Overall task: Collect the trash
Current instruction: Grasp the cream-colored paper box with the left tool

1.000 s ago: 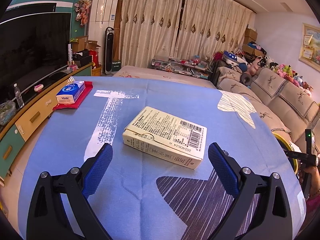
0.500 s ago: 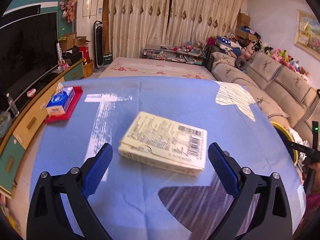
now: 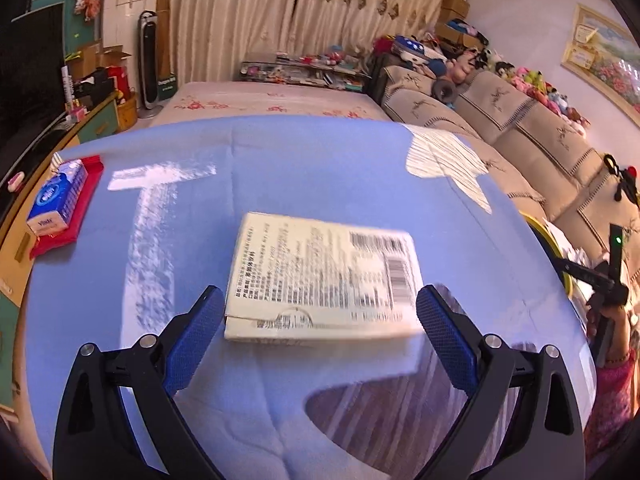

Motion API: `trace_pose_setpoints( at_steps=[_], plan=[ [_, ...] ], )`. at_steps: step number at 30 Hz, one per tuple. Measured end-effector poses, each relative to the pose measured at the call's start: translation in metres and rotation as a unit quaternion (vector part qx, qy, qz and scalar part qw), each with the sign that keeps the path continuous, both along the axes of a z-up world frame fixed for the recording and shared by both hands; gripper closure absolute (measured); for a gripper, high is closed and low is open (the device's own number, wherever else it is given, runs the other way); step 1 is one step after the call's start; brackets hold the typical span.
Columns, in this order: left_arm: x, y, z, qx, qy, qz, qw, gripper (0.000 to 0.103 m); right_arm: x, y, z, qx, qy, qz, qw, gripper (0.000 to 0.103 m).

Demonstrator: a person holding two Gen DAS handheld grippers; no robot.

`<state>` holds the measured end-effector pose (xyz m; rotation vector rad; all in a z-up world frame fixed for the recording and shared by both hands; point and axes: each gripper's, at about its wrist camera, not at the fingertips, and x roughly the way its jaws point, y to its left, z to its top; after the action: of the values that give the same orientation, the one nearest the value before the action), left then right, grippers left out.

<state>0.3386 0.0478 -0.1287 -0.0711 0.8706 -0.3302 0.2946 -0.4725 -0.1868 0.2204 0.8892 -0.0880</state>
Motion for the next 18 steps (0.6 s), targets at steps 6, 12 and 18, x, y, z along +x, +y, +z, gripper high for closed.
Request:
trace_pose_setpoints(
  at_steps=[6,12,18],
  plan=[
    [-0.054,-0.058,0.001,0.001,0.023,-0.102,0.9946,0.008,-0.001,0.002,0.0,0.005,-0.003,0.006,1.0,0.03],
    [-0.078,-0.091,0.027,0.078,-0.048,-0.128,0.9875,0.008,-0.005,0.0,0.003,0.009,-0.01,0.009,1.0,0.03],
    [-0.027,-0.075,0.022,0.113,-0.044,-0.107,0.9868,0.008,-0.005,-0.005,0.001,0.016,-0.007,0.003,1.0,0.029]
  ],
)
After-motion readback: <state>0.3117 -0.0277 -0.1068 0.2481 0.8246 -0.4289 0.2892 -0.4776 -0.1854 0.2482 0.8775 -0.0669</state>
